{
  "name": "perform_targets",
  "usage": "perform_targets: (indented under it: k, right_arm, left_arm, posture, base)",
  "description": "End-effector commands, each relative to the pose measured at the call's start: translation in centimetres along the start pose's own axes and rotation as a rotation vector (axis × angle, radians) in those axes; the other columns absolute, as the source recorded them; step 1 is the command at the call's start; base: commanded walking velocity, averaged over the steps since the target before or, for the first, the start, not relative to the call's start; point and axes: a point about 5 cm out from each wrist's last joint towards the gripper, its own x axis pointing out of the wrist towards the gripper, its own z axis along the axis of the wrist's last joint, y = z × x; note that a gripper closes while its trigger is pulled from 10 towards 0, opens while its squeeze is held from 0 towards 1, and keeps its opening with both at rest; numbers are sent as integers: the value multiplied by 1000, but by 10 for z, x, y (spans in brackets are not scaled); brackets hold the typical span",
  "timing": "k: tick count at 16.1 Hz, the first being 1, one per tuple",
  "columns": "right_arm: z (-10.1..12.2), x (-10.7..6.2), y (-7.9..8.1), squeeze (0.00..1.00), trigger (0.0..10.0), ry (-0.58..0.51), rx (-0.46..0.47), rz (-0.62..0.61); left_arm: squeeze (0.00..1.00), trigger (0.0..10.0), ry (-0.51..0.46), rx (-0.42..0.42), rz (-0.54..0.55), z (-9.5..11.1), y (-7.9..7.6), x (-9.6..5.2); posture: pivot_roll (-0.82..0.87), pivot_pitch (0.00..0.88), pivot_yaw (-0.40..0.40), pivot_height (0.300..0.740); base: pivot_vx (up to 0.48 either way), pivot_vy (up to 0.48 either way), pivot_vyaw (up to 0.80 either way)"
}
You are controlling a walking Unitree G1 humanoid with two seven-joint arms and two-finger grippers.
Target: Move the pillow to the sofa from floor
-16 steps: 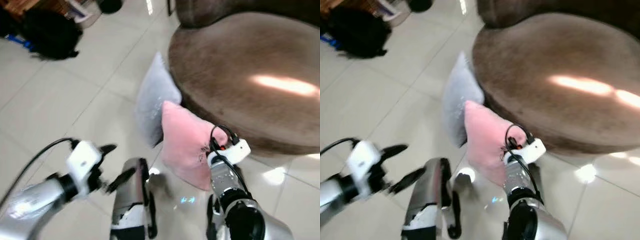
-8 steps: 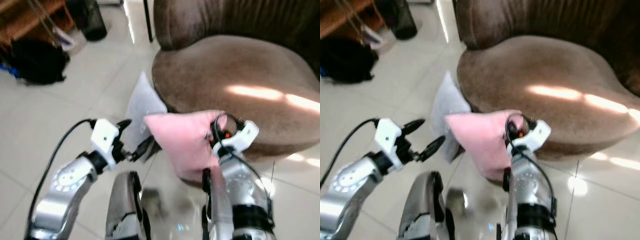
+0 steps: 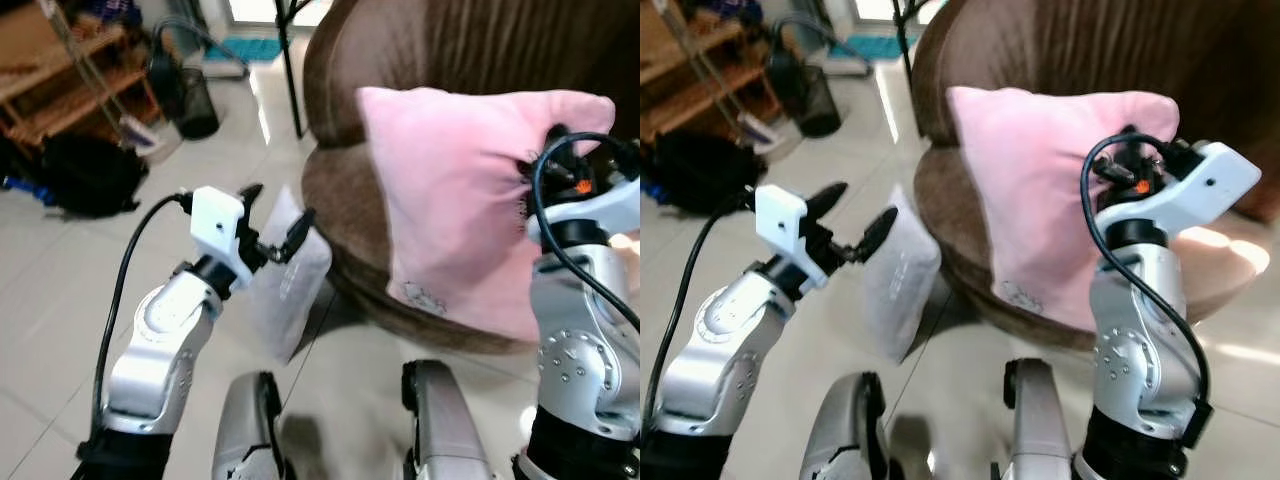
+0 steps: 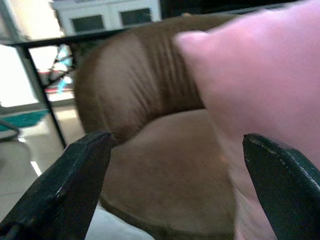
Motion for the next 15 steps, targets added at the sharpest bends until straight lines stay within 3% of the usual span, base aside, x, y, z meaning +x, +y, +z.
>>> perform_targets:
  k: [1, 2, 6, 9, 15]
  right_arm:
    - [-4, -3, 8, 0, 10000, 24, -41, 9]
    - [-11, -5, 4, 0, 10000, 44, -87, -20]
    - [-31, -6, -2, 0, 10000, 113, -119, -79]
    - [-36, -8, -5, 0, 10000, 129, -143, -96]
    - [-36, -5, -5, 0, 10000, 114, -140, -112]
  left_arm:
    - [0, 10000, 29, 26, 56, -3, 6, 0]
    - [0, 10000, 11, 78, 69, 0, 5, 3]
    - [0, 10000, 47, 213, 70, -6, 5, 5]
    - [0, 10000, 71, 230, 125, -14, 10, 10]
    - [0, 10000, 84, 214, 117, -21, 10, 17]
  posture:
    - [-108, 0, 110, 546]
    - [-97, 0, 101, 551]
    - [-81, 0, 105, 581]
    - [-92, 0, 118, 616]
    - [-105, 0, 130, 681]
  base:
    - [0, 0, 0]
    - [0, 0, 0]
    - [0, 0, 0]
    - [0, 0, 0]
    - [0, 0, 0]
